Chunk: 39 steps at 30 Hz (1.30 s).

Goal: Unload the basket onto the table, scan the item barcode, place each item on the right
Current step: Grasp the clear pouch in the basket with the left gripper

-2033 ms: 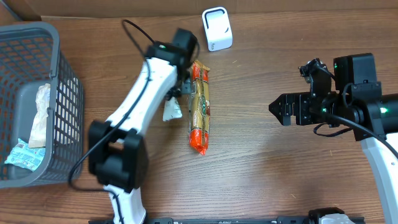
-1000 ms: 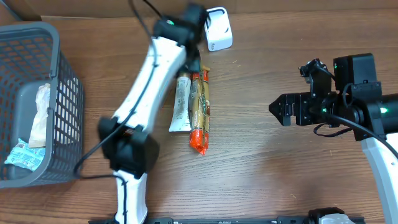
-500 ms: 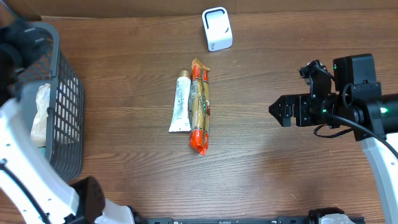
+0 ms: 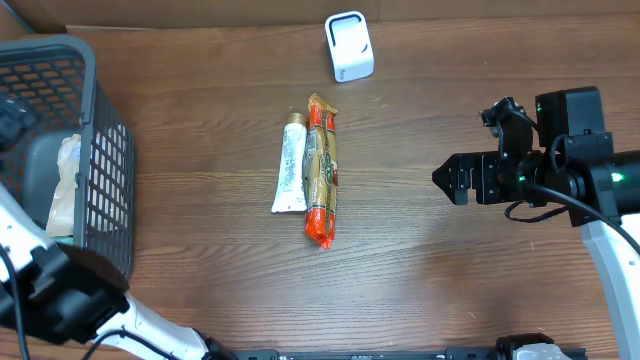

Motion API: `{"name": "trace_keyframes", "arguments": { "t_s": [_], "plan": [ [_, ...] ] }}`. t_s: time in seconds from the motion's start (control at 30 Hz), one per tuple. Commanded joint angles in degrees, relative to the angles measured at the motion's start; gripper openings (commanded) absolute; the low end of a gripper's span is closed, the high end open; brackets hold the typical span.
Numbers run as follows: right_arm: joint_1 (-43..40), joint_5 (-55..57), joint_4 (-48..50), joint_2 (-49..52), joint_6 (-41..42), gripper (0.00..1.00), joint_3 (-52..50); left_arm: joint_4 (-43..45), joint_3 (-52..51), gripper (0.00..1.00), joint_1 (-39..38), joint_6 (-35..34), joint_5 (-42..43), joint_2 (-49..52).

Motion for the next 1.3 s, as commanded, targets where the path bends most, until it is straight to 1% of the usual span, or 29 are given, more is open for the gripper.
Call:
{"name": "trace_keyframes", "arguments": {
  "t_s": [0.0,0.17,0.37,0.57,0.7,0.93,0.97,1.0,1.03,1.1,1.13,1.2,1.27],
  "plan": [
    [-0.37,0.17,0.09,-0.13,-0.79,0.99,1.42,2.71,-3.93,0.98,-1.25,6.64,2.58,2.56],
    [-0.37,0.17,0.13,-0.13,-0.76,1.00,1.42,5.07,-5.57,0.98,-2.23,10.69,4.00,7.65],
    [-0.37,0.17,0.17,-0.13,-0.74,1.00,1.42,6.69,-5.57,1.00,-2.58,16.87,10.29,14.56],
    [-0.37,0.17,0.15,-0.13,-0.74,1.00,1.42,6.10,-5.57,1.00,-2.60,20.33,10.12,21.24],
    [-0.37,0.15,0.15,-0.13,-0.72,1.00,1.42,6.71,-5.77,0.99,-2.69,21.09,9.86,23.93],
    [-0.37,0.15,0.20,-0.13,-0.70,1.00,1.42,7.15,-5.86,1.00,-3.10,20.61,6.03,26.51],
    [-0.37,0.15,0.26,-0.13,-0.70,1.00,1.42,6.95,-5.86,0.96,-3.10,20.59,5.68,26.75],
    [-0.37,0.13,0.42,-0.13,-0.68,1.00,1.42,6.67,-5.86,0.85,-3.08,20.61,5.46,26.97],
    [-0.37,0.13,0.50,-0.13,-0.68,1.00,1.42,6.54,-5.86,0.79,-3.08,20.59,5.46,27.02],
    [-0.37,0.13,0.63,-0.13,-0.68,1.00,1.42,6.29,-5.86,0.56,-3.08,20.52,5.46,27.06],
    [-0.37,0.13,0.61,-0.13,-0.68,1.00,1.42,6.16,-5.86,0.47,-3.04,20.31,5.46,27.06],
    [-0.37,0.13,0.59,-0.13,-0.68,1.00,1.42,5.86,-5.86,0.36,-3.04,19.69,5.40,27.06],
    [-0.37,0.13,0.59,-0.13,-0.68,1.00,1.42,5.66,-5.86,0.27,-3.04,19.28,5.27,27.06]
  ]
}}
